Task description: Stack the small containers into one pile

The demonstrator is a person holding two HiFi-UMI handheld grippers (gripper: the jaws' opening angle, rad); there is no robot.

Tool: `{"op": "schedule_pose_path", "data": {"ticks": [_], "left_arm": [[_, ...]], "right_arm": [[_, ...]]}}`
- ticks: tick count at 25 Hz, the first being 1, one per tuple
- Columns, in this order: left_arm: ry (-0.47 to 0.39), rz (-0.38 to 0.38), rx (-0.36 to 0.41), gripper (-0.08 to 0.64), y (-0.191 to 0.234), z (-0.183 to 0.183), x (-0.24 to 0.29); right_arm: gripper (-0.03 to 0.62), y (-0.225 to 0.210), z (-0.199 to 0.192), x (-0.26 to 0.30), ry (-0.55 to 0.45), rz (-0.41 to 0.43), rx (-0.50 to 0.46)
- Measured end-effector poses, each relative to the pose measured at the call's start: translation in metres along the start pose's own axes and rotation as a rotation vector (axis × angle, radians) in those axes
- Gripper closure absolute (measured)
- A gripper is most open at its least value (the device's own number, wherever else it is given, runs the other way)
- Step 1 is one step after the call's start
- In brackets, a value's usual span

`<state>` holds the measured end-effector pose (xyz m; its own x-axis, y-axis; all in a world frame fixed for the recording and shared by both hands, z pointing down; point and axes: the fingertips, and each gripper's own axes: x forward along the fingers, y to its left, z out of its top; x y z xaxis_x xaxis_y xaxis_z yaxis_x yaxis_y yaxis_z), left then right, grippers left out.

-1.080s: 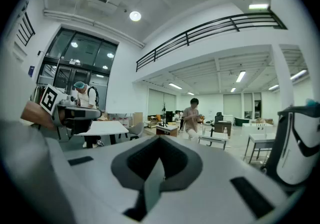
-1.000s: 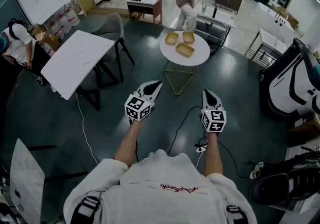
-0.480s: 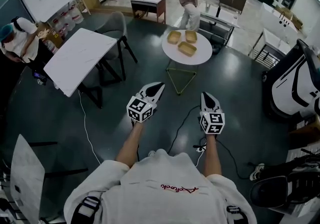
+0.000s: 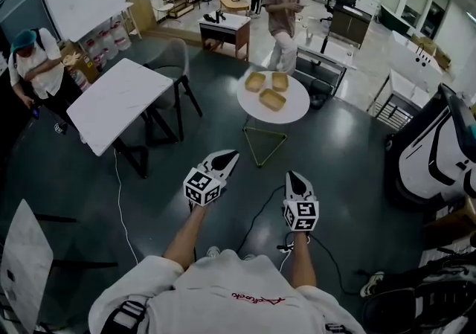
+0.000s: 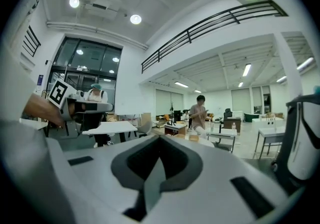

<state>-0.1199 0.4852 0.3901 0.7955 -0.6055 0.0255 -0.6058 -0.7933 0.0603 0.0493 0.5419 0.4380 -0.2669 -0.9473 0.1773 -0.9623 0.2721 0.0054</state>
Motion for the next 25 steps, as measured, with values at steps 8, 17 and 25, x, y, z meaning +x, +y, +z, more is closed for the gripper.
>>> {"op": "schedule_pose_path", "data": {"ticks": [8,17,25], "left_arm": [[0.0,0.016,-0.004,0.549,-0.024,-0.007,0.019],[0.025,0.023,0.01,0.549,-0.038,-0.019,0.036],[0.028,0.021,-0.019,0.549,-0.029,-0.031,0.056]], "right_arm": [[0.572,-0.024,-0.012,-0.009,0.003,0.029,0.0],[0.572,-0.043,-0.022,-0.01,0.012,0.042,0.015],[0.572,-0.051,-0.029,0.008,0.04,0.066,0.009]]}}
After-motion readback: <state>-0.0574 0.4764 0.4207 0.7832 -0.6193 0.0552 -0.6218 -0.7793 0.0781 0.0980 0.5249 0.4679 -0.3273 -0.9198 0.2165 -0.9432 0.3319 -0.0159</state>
